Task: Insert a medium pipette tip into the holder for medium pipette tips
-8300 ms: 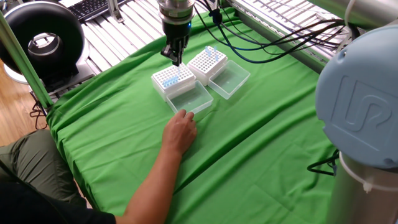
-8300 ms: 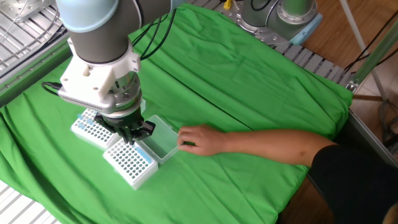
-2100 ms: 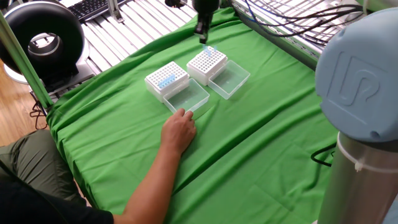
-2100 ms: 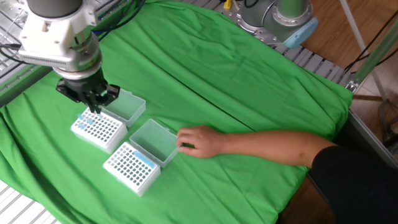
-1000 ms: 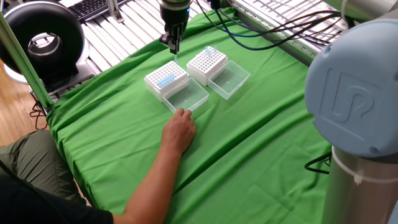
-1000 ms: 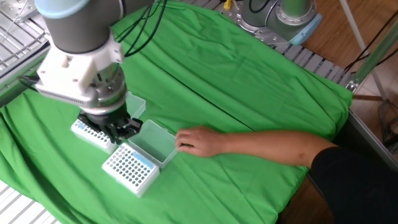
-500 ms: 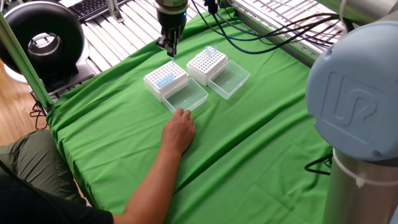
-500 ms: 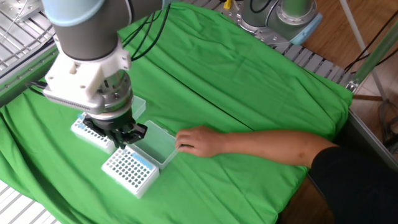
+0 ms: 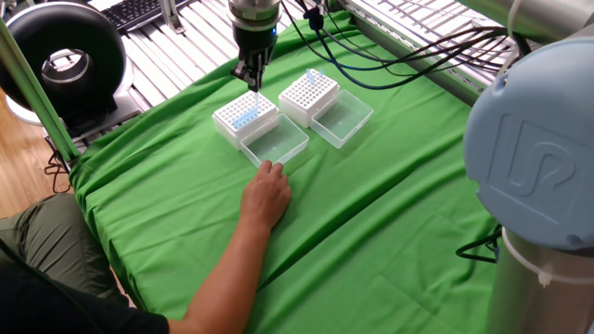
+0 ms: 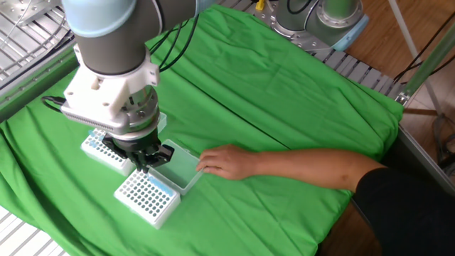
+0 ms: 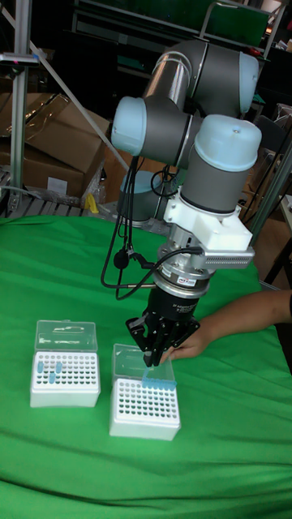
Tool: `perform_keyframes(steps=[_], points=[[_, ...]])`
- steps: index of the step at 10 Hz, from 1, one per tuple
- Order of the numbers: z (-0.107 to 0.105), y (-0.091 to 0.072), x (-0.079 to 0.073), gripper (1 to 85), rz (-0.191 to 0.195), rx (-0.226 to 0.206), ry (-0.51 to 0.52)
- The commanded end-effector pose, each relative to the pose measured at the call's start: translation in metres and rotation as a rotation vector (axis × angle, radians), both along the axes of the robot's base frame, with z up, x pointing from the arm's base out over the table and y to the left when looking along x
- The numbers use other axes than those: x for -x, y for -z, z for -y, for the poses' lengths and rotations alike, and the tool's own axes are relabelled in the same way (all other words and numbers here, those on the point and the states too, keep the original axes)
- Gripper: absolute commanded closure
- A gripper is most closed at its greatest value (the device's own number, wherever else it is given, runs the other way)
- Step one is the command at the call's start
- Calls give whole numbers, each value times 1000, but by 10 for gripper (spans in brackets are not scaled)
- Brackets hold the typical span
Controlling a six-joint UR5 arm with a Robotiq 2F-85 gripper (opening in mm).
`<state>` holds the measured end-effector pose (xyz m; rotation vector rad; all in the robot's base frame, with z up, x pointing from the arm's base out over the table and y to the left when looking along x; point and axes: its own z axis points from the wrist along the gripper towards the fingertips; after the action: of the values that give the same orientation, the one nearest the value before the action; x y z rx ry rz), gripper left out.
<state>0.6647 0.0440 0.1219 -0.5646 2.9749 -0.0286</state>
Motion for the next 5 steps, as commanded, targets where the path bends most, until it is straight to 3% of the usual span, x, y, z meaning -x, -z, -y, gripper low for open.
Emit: perform_keyframes(steps=[1, 5], points=[[1, 4, 0, 783, 10, -13, -1], [1, 6, 0, 780, 15, -13, -1]])
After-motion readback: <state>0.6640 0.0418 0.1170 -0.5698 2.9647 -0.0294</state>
